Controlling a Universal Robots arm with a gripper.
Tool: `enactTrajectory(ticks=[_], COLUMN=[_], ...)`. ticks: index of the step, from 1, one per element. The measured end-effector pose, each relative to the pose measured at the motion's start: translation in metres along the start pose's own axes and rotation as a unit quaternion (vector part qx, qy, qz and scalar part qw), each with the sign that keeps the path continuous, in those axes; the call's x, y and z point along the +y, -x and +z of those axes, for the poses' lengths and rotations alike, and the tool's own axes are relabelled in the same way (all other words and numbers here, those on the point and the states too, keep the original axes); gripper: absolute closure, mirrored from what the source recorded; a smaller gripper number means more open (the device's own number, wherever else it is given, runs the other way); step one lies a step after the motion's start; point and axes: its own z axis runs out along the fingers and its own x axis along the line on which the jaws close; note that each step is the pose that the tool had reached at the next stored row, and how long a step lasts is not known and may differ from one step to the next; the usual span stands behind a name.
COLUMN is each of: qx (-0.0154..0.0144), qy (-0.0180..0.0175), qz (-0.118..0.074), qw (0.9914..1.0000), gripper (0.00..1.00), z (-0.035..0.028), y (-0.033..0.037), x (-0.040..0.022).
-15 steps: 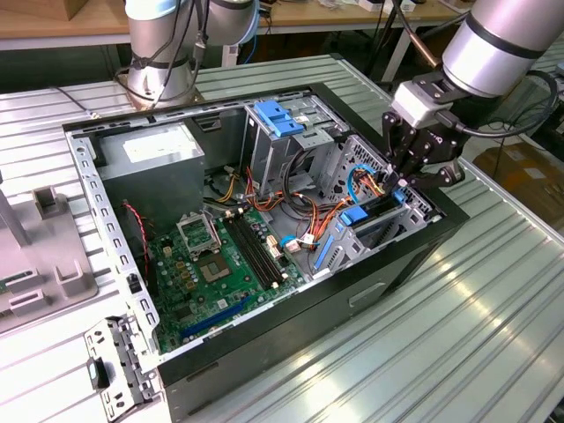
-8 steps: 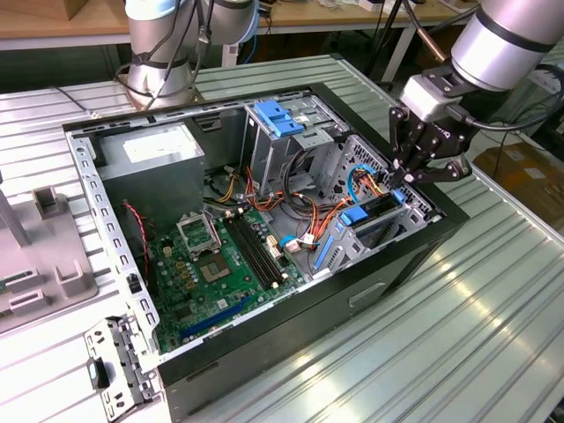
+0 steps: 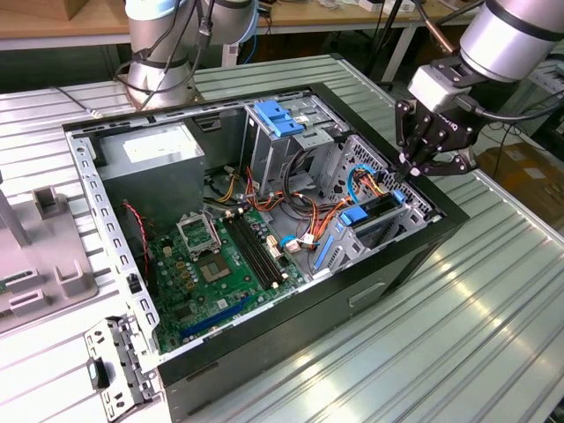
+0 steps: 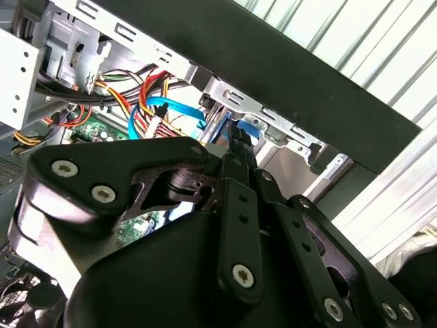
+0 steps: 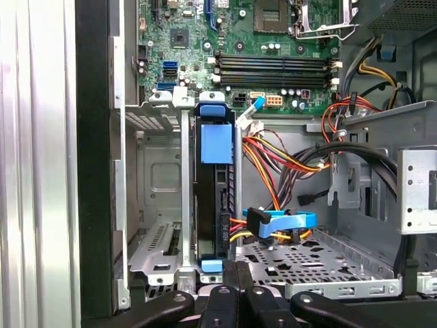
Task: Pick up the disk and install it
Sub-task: 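Insert the first disk wire, then insert the second disk wire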
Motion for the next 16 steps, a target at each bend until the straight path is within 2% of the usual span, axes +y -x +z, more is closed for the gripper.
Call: enactTrajectory(ticks=[14, 16], qx=[0.0001, 0.0001], qy=[0.0000, 0.0000], qz=[0.000, 0.000], qw=[1.00000, 1.00000], gripper=[0.89, 0.76], z=[-0.0004, -0.0004], y=[0.0001, 0.0001], x=[-0.0003, -0.0003])
